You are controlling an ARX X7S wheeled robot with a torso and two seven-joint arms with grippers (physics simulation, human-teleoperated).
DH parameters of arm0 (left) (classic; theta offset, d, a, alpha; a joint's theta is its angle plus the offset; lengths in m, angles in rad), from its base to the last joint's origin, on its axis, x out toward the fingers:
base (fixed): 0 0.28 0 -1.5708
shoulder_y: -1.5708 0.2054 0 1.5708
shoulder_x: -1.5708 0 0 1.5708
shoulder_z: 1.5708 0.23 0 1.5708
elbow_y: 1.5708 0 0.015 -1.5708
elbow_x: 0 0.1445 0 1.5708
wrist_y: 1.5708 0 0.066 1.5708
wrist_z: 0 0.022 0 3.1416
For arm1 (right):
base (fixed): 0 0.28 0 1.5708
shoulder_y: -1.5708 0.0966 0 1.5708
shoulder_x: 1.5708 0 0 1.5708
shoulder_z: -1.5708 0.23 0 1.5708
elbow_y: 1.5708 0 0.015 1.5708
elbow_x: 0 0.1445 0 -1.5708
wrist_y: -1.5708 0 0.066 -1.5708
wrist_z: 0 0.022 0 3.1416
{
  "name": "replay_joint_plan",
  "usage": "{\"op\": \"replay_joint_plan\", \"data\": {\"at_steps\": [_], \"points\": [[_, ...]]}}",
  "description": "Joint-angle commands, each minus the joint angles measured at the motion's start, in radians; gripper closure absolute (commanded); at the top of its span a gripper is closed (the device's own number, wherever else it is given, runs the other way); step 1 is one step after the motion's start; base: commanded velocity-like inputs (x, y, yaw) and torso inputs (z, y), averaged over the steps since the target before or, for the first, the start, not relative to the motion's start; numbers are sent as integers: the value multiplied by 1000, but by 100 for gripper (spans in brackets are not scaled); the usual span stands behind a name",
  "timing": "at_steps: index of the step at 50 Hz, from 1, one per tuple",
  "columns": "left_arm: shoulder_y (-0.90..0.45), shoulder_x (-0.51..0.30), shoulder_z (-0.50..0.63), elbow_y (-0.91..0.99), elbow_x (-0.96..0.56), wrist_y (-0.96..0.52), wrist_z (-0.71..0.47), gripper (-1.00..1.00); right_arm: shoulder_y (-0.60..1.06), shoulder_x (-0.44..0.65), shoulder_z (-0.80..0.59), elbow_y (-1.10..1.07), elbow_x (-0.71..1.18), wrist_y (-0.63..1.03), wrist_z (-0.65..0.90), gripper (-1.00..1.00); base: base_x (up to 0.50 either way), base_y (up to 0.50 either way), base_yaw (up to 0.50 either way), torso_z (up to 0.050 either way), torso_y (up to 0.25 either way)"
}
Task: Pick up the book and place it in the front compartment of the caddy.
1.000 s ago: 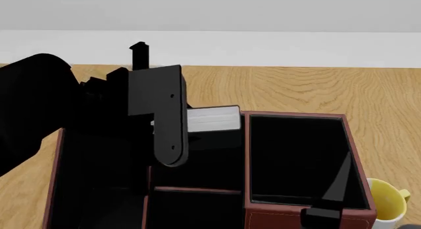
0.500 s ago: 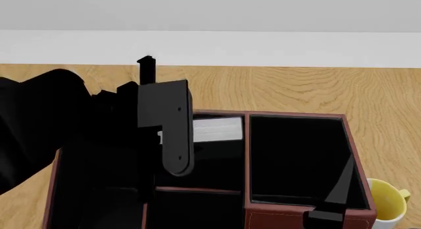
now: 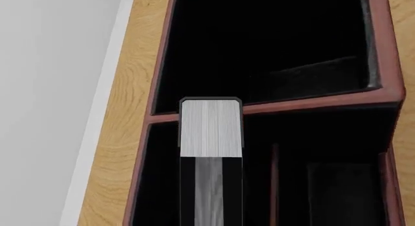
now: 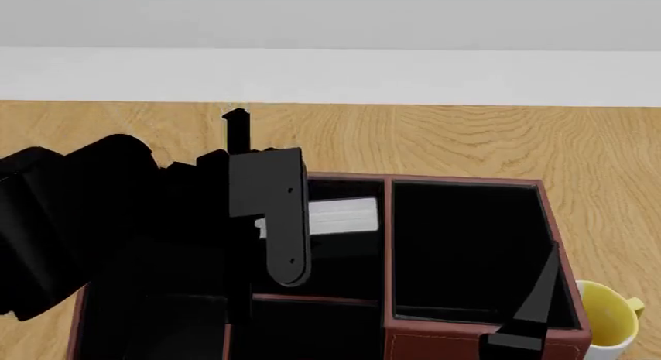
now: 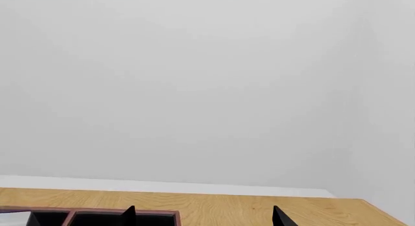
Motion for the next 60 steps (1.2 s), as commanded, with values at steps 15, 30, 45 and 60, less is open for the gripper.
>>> {"op": "replay_joint_plan", "data": {"at_steps": [15,30,45,60], "points": [[42,51,-5,-168,46,106,-37,100,2,11,-1,-2,6,-6,5,-100,1,0,0,0,1],[52,54,11,-184,69,128,-42,100,31,15,-2,-8,27,8,7,-100,1,-1,-2,0,0],[25,18,4,-80,60,65,-63,-100,22,11,-11,-8,13,0,8,-100,0,0,0,0,0],[18,-88,-120,207,-53,-54,-182,-100,24,14,-17,-14,11,-1,14,-100,0,0,0,0,0]]}}
